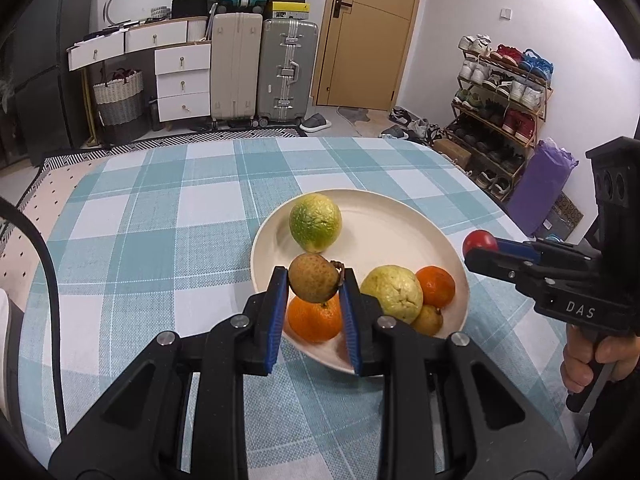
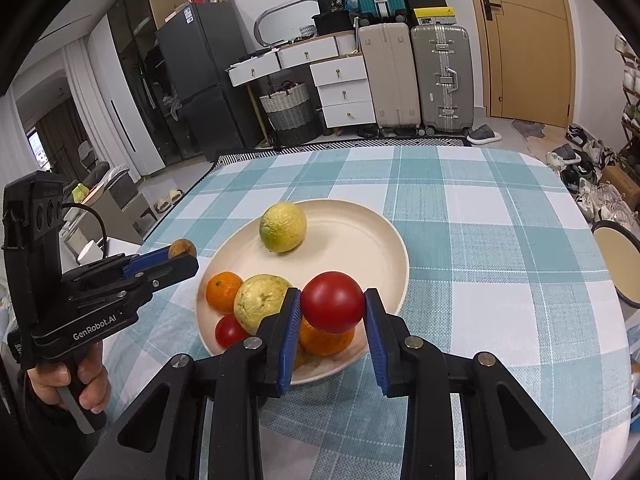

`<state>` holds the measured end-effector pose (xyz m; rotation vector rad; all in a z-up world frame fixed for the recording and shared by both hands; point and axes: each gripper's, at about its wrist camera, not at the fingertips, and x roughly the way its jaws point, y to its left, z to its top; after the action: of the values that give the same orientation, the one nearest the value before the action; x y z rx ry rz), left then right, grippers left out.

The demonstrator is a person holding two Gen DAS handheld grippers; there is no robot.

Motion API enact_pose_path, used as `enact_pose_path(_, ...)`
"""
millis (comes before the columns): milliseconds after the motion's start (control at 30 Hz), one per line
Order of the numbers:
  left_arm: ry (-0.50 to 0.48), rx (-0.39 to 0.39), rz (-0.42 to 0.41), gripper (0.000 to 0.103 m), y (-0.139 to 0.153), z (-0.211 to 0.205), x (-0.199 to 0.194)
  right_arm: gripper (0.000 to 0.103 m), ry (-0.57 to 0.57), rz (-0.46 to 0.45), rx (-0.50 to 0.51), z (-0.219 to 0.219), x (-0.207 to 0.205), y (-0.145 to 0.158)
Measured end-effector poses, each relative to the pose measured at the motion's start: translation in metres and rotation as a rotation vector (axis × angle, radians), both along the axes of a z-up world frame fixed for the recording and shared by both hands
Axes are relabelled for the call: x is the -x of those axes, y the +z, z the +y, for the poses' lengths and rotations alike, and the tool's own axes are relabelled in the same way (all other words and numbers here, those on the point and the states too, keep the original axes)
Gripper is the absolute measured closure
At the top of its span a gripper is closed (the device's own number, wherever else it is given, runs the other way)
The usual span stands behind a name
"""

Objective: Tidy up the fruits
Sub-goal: 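Carry the brown fruit and tomato over the plate and open both tools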

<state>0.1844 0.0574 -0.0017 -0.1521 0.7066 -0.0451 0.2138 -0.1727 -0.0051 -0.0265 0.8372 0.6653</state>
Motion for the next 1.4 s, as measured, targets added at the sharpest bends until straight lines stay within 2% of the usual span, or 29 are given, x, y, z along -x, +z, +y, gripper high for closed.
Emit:
enact_pose_path(867, 0.008, 0.009, 0.07, 0.08, -0.03, 0.01, -0.052, 0.071, -0.026, 0.056, 0.025, 0.014, -0.037, -0.027)
enact_pose_path(1133, -0.007, -0.023, 0.089, 0.08, -0.036, 0.004, -0.055, 0.071, -0.026, 0.078, 0.034, 0.018, -0.042, -0.033)
enact_pose_path(1400, -0.014, -0.004, 0.08, 0.079, -0.031, 0.004, -0.049, 0.07, -0.029, 0.071, 0.041, 0.019, -0.041, -0.03)
